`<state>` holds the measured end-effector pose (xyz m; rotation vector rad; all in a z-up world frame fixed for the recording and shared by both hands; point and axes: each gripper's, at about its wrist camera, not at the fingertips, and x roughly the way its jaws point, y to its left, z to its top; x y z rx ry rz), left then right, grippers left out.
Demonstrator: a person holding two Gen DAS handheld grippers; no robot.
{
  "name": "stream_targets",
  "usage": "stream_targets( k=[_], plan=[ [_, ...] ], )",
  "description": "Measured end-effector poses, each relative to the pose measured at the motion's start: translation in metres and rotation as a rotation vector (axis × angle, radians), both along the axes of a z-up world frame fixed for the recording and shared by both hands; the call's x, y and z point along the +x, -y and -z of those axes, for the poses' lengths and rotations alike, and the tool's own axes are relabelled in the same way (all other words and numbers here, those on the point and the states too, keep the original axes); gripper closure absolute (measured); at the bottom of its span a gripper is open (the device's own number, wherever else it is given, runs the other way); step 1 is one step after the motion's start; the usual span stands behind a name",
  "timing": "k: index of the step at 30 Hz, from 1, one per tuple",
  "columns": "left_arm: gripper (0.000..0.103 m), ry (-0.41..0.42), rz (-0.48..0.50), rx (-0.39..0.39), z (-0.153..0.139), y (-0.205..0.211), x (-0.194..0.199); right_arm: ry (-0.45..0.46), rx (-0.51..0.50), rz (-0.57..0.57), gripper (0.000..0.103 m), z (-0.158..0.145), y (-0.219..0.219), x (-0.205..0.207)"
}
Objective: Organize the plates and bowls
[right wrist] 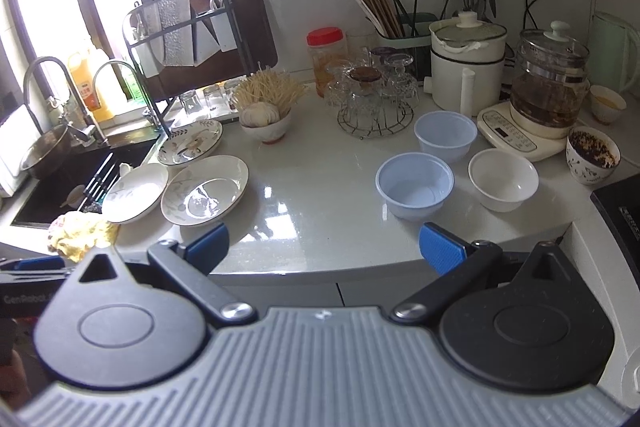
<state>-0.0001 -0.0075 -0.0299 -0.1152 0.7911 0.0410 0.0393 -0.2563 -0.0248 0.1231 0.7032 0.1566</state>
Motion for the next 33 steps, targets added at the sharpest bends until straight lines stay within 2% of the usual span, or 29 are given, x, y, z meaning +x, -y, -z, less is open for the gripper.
stream_targets(
  k=[14, 23, 33],
  plan=[
    [0.003, 0.009, -0.012, -0.004, -0.002, -0.004, -0.007, -0.017, 0.021, -0.02, 0.0, 0.004, 0.0, -0.002],
    [0.003, 0.007, -0.021, -0.009, -0.003, -0.007, -0.009, 0.002, 0.053, -0.086, 0.0, 0.001, -0.011, -0.001],
    [0.003, 0.011, -0.036, -0.02, -0.003, -0.026, 0.015, 0.014, 0.062, -0.116, 0.0, -0.001, -0.027, 0.016]
  ],
)
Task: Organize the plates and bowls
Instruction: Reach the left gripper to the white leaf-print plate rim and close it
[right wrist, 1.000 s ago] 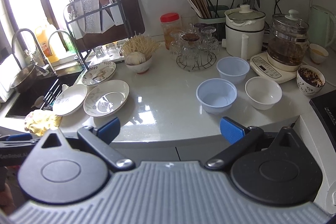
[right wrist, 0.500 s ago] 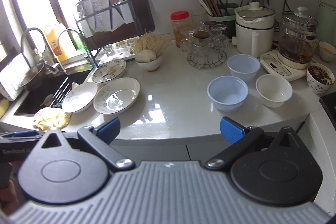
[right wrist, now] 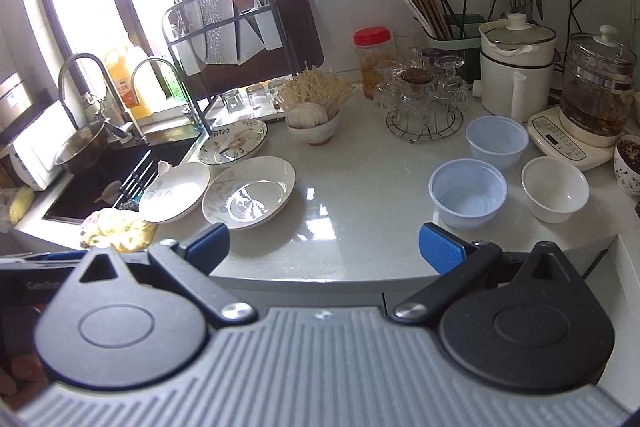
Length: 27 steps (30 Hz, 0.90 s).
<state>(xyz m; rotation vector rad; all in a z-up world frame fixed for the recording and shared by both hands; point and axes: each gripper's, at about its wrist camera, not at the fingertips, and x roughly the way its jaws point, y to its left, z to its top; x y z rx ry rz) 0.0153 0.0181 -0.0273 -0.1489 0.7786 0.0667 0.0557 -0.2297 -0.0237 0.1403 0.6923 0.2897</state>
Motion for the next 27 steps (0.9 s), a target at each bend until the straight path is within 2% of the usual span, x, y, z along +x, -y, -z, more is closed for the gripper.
stream_targets(
  k=[12, 27],
  plan=[
    [0.003, -0.03, 0.004, -0.007, 0.009, -0.04, 0.043, 0.001, 0.008, -0.073, 0.0, -0.002, -0.05, 0.043],
    [0.003, -0.012, -0.019, -0.053, 0.0, -0.13, 0.139, 0.001, 0.0, -0.14, 0.0, -0.008, -0.136, 0.131]
  ],
)
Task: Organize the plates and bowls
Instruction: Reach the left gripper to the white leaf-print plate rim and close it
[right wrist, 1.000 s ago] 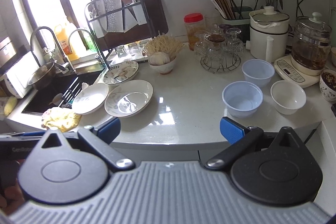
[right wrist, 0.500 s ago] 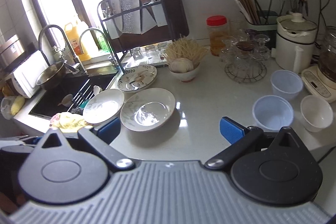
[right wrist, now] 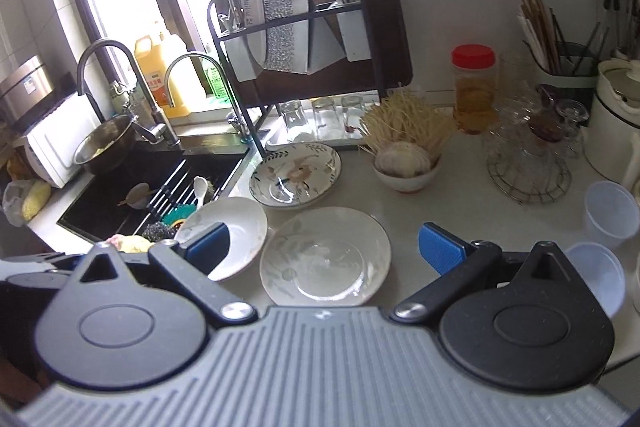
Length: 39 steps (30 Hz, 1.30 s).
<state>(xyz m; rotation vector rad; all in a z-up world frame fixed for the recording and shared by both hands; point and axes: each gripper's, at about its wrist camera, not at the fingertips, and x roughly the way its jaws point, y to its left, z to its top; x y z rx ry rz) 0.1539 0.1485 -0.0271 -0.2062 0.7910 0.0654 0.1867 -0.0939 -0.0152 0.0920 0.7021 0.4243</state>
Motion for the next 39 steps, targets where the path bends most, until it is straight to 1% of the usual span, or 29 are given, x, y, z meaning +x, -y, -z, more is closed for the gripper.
stream_targets(
  k=[4, 6, 9, 14, 17, 18, 20, 21, 22, 24, 26, 29, 30, 31, 32, 34, 36, 38, 39],
  plan=[
    [0.003, -0.006, -0.001, -0.019, 0.005, -0.027, 0.025, -0.006, -0.004, -0.014, 0.0, 0.005, -0.028, 0.023],
    [0.003, 0.0, 0.002, -0.044, 0.008, -0.041, 0.034, -0.006, -0.015, -0.028, 0.001, 0.009, -0.041, 0.032],
    [0.003, -0.007, -0.01, -0.076, 0.015, -0.062, 0.048, -0.034, -0.007, -0.047, 0.006, 0.016, -0.058, 0.048],
    [0.003, -0.02, -0.026, -0.114, 0.027, -0.096, 0.07, -0.052, -0.024, -0.06, 0.006, 0.029, -0.086, 0.069],
    [0.004, -0.042, -0.044, -0.145, 0.039, -0.118, 0.083, -0.088, -0.026, -0.054, 0.008, 0.042, -0.1, 0.084],
    [0.004, -0.048, -0.051, -0.158, 0.043, -0.124, 0.087, -0.111, -0.01, -0.054, 0.009, 0.049, -0.103, 0.09],
    [0.004, -0.061, -0.053, -0.178, 0.053, -0.138, 0.095, -0.161, -0.006, -0.039, 0.014, 0.064, -0.109, 0.102],
    [0.004, -0.07, -0.054, -0.181, 0.058, -0.144, 0.099, -0.189, -0.004, -0.034, 0.021, 0.072, -0.112, 0.108],
    [0.004, -0.085, -0.059, -0.18, 0.063, -0.15, 0.103, -0.214, 0.0, -0.032, 0.023, 0.08, -0.116, 0.113],
    [0.004, -0.115, -0.079, -0.173, 0.073, -0.16, 0.11, -0.252, 0.004, -0.039, 0.024, 0.093, -0.124, 0.122],
    [0.004, -0.138, -0.086, -0.182, 0.084, -0.174, 0.116, -0.273, -0.014, -0.053, 0.025, 0.104, -0.135, 0.128],
    [0.004, -0.174, -0.089, -0.2, 0.099, -0.191, 0.123, -0.283, -0.048, -0.08, 0.033, 0.119, -0.152, 0.136],
    [0.005, -0.18, -0.089, -0.207, 0.104, -0.196, 0.124, -0.286, -0.062, -0.083, 0.04, 0.124, -0.157, 0.139],
    [0.005, -0.188, -0.092, -0.211, 0.108, -0.2, 0.125, -0.294, -0.068, -0.083, 0.045, 0.128, -0.163, 0.142],
    [0.005, -0.197, -0.097, -0.213, 0.112, -0.204, 0.127, -0.301, -0.073, -0.082, 0.046, 0.131, -0.166, 0.144],
    [0.01, -0.212, -0.105, -0.223, 0.119, -0.209, 0.129, -0.31, -0.089, -0.091, 0.05, 0.138, -0.174, 0.149],
    [0.014, -0.23, -0.123, -0.241, 0.129, -0.215, 0.131, -0.322, -0.084, -0.104, 0.054, 0.145, -0.181, 0.155],
    [0.021, -0.252, -0.142, -0.266, 0.139, -0.221, 0.133, -0.335, -0.079, -0.122, 0.054, 0.15, -0.187, 0.16],
    [0.026, -0.259, -0.15, -0.278, 0.144, -0.223, 0.134, -0.334, -0.099, -0.126, 0.054, 0.152, -0.191, 0.162]
  ],
)
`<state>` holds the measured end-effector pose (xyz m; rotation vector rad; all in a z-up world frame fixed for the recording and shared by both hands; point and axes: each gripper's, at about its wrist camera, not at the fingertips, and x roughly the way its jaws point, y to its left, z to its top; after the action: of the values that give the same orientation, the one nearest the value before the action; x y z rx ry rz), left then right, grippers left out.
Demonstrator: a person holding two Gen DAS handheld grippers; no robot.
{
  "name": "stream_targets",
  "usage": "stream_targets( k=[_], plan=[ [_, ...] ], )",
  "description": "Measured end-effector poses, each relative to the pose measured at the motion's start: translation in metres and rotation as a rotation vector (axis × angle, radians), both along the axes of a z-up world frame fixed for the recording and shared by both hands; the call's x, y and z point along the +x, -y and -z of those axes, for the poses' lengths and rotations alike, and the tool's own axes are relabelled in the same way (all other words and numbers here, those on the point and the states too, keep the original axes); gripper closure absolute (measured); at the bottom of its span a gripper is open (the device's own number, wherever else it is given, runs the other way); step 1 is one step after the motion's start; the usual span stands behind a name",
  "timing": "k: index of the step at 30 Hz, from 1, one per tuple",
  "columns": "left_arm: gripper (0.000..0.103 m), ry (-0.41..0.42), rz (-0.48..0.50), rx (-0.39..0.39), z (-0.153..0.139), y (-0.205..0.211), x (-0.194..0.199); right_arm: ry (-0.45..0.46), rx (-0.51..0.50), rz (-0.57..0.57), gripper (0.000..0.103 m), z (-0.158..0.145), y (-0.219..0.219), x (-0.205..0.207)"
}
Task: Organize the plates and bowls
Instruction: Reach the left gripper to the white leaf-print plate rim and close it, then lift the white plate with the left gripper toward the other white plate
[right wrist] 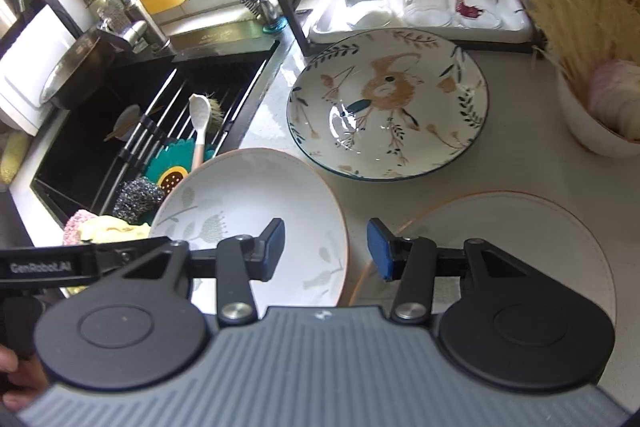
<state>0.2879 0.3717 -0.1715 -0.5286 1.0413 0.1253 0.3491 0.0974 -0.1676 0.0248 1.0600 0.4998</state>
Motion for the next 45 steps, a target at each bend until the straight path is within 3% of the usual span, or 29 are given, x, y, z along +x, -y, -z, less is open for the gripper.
stream_targets(
  k=[3, 7, 13, 16, 20, 22, 27, 37, 45],
  plan=[
    [0.039, -0.03, -0.028, -0.025, 0.014, -0.011, 0.003, 0.011, -0.031, -0.004, 0.055, 0.004, -0.008, 0.005],
    [0.052, -0.033, -0.063, -0.06, 0.024, -0.023, 0.001, 0.0, -0.07, -0.005, 0.072, 0.014, -0.017, 0.013],
    [0.075, -0.061, -0.04, -0.042, 0.034, -0.025, 0.002, -0.024, -0.093, -0.007, 0.072, 0.028, -0.028, 0.018],
    [0.08, -0.059, -0.048, -0.055, 0.034, -0.026, 0.002, -0.03, -0.09, -0.002, 0.073, 0.033, -0.03, 0.019],
    [0.082, -0.056, -0.061, -0.065, 0.035, -0.026, 0.002, -0.016, -0.103, -0.003, 0.074, 0.034, -0.033, 0.017],
    [0.088, -0.05, -0.057, -0.067, 0.034, -0.025, 0.002, -0.008, -0.103, -0.013, 0.074, 0.035, -0.034, 0.017],
    [0.088, -0.048, -0.06, -0.063, 0.029, -0.028, 0.002, -0.032, -0.072, -0.009, 0.077, 0.033, -0.031, 0.019],
    [0.089, 0.019, -0.056, -0.03, -0.005, -0.034, -0.001, -0.057, -0.001, 0.011, 0.078, 0.015, -0.024, 0.011],
    [0.089, 0.077, -0.002, -0.01, -0.032, -0.023, 0.004, 0.003, 0.025, 0.038, 0.078, -0.012, -0.009, 0.001]
  ],
)
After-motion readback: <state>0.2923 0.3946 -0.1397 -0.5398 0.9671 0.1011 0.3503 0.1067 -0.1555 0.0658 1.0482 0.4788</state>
